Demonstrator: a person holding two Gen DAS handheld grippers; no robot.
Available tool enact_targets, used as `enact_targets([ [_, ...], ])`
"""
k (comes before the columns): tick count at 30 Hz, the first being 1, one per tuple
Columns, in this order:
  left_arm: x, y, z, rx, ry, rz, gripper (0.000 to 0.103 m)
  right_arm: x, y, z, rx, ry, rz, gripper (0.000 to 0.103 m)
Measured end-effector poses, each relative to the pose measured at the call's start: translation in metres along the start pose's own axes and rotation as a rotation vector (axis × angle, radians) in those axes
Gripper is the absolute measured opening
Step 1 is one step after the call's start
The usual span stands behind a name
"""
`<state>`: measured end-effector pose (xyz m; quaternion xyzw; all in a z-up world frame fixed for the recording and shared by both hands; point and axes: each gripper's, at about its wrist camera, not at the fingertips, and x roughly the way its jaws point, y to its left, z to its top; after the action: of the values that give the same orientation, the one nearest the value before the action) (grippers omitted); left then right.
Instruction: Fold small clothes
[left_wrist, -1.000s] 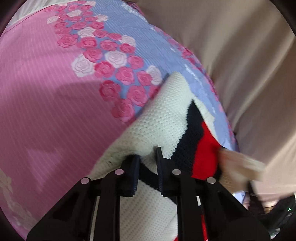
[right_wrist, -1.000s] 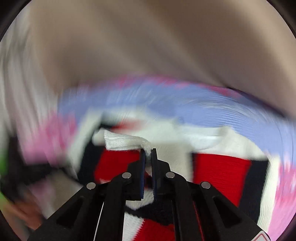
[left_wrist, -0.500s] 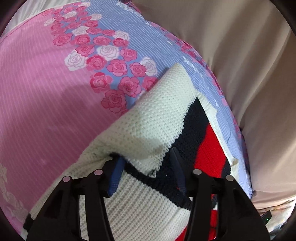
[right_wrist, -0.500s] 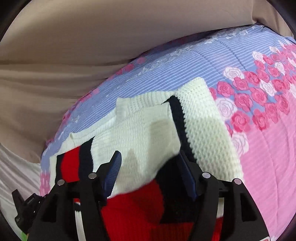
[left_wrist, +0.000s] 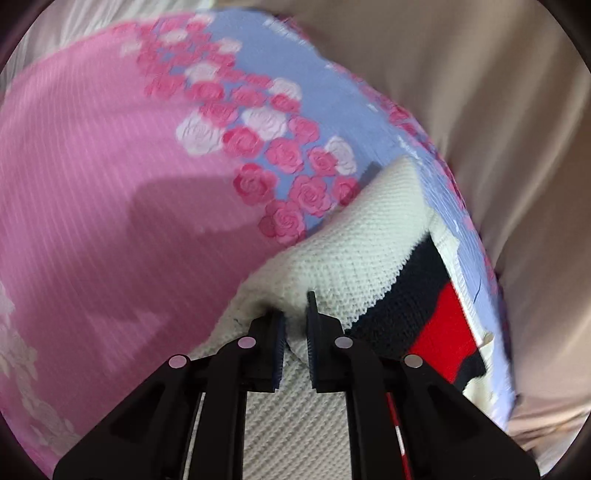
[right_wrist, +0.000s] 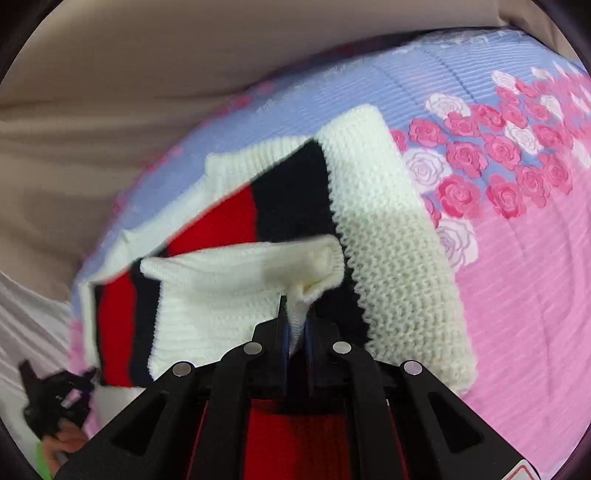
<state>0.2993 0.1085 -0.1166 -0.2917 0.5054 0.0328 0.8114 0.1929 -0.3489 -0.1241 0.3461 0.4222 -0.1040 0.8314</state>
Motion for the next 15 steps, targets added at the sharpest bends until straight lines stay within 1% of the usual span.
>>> enact_targets([
  [2,0.001,0.000,0.000,0.014,0.000,0.003,0.010,-0.009,0.002,0.003,-0.007,-0.037,0.014,0.006],
  [3,0.003,0.001,0.000,0.012,0.004,0.003,0.010,-0.005,0.000,0.003,-0.015,-0.033,-0.015,0.007],
  [4,0.003,0.002,0.001,0.014,0.001,0.002,0.010,0.003,-0.005,0.001,-0.029,0.000,-0.074,0.008],
  [5,0.003,0.002,0.001,0.018,0.003,0.003,0.011,0.005,-0.008,-0.002,-0.053,0.007,-0.080,0.007],
  [6,0.002,0.002,0.002,0.024,0.008,0.002,0.011,0.001,-0.009,-0.006,-0.059,-0.007,-0.096,0.011],
  [7,0.002,0.002,0.002,0.030,0.013,-0.002,0.012,-0.008,-0.004,-0.005,-0.064,-0.019,-0.139,0.014],
  [8,0.002,0.002,0.002,0.038,0.017,-0.007,0.012,-0.022,0.002,-0.007,-0.069,-0.053,-0.186,0.019],
  [9,0.003,0.001,0.002,0.047,0.019,-0.013,0.012,-0.042,0.012,-0.010,-0.086,-0.113,-0.193,0.021],
  [10,0.004,0.001,0.001,0.057,0.020,-0.020,0.013,-0.057,0.023,-0.016,-0.114,-0.156,-0.166,0.021],
  [11,0.004,0.002,0.001,0.070,0.018,-0.027,0.013,-0.063,0.039,-0.018,-0.152,-0.165,-0.126,0.021],
  [12,0.005,0.002,0.000,0.078,0.016,-0.030,0.013,-0.058,0.070,-0.019,-0.230,-0.124,-0.067,0.021],
  [13,0.005,0.002,0.000,0.085,0.014,-0.030,0.013,-0.045,0.105,-0.021,-0.328,-0.058,-0.019,0.019],
  [14,0.005,0.002,-0.001,0.089,0.013,-0.030,0.013,-0.036,0.128,-0.026,-0.398,-0.016,0.016,0.017],
  [15,0.005,0.001,-0.001,0.095,0.013,-0.029,0.013,-0.019,0.162,-0.032,-0.483,0.030,0.072,0.015],
])
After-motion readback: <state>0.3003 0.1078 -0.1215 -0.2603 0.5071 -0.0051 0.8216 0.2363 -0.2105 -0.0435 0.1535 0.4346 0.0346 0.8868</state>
